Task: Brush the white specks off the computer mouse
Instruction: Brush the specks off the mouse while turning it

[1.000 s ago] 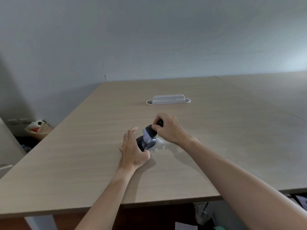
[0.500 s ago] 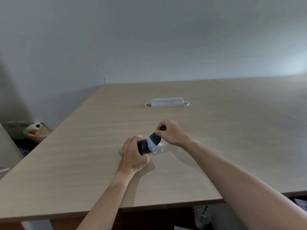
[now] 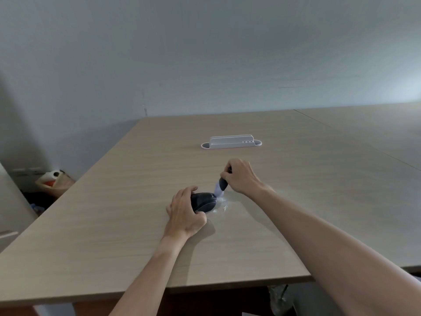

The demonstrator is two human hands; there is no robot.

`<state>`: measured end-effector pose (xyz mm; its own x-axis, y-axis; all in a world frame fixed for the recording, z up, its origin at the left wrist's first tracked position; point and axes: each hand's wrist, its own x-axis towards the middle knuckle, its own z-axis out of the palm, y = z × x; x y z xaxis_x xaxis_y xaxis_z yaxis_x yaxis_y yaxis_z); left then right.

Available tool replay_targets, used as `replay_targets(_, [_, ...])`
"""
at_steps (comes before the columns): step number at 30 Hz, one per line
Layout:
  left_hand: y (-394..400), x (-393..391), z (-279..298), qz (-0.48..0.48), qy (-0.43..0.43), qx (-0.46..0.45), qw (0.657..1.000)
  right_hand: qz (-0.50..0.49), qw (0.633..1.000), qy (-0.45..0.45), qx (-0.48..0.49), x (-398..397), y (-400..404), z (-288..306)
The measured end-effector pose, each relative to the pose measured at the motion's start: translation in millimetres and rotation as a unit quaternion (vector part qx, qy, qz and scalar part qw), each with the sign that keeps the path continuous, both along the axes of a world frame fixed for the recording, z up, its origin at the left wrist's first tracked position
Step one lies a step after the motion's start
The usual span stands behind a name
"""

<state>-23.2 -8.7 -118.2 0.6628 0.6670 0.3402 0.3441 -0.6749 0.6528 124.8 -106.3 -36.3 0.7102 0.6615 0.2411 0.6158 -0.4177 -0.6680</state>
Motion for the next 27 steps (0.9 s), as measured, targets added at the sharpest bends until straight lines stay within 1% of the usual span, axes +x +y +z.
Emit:
replay_targets(4, [0.7,2.1,3.0,0.013,0.006,-0.006,1.000,0.020,0.997,0.046,0.054,-10.4,0.5,8.8])
replay_targets(9, [-3.9,1.5,2.6,0.033,0.034,0.012,0.999,0.050,0.994,0.092,0.019,-17.5,-4.3,-5.8])
replay_targets(11, [-4.6,1.1,3.0,0.036,0.033,0.010,0.999,0.027,0.997,0.069,0.002,-14.0,-5.1,-10.0])
replay_targets(12, [-4.4,1.3,2.7,0.040,0.027,0.007,0.999,0.003,0.999,0.047,0.011,-12.4,-5.4,-9.4])
replay_targets(14, [-3.5,3.1,1.8,0.048,0.013,0.004,0.999,-0.029,0.997,0.032,0.059,-11.8,-7.4,-4.9])
replay_targets(16, [-2.2,4.5,1.7,0.057,0.005,-0.004,0.998,-0.020,0.994,0.053,0.093,-14.9,-10.1,1.7])
replay_targets(19, [-1.8,2.4,2.5,0.060,-0.008,-0.017,0.998,0.018,0.992,0.101,0.079,-18.9,-9.8,1.3])
replay_targets(22, [-5.1,-2.3,4.2,0.047,-0.031,-0.041,0.998,0.035,0.989,0.137,0.039,-19.0,-8.0,-8.3])
replay_targets(24, [-6.6,-2.8,3.1,0.048,-0.013,-0.019,0.999,0.021,0.994,0.103,0.005,-16.6,-7.4,-13.0])
replay_targets(25, [-6.6,-1.9,2.4,0.055,0.000,-0.007,0.998,0.007,0.997,0.077,0.004,-15.1,-7.1,-13.3])
replay_targets(27, [-5.9,1.0,1.8,0.069,0.018,-0.007,0.997,-0.023,0.998,0.051,0.035,-11.5,-5.6,-10.2])
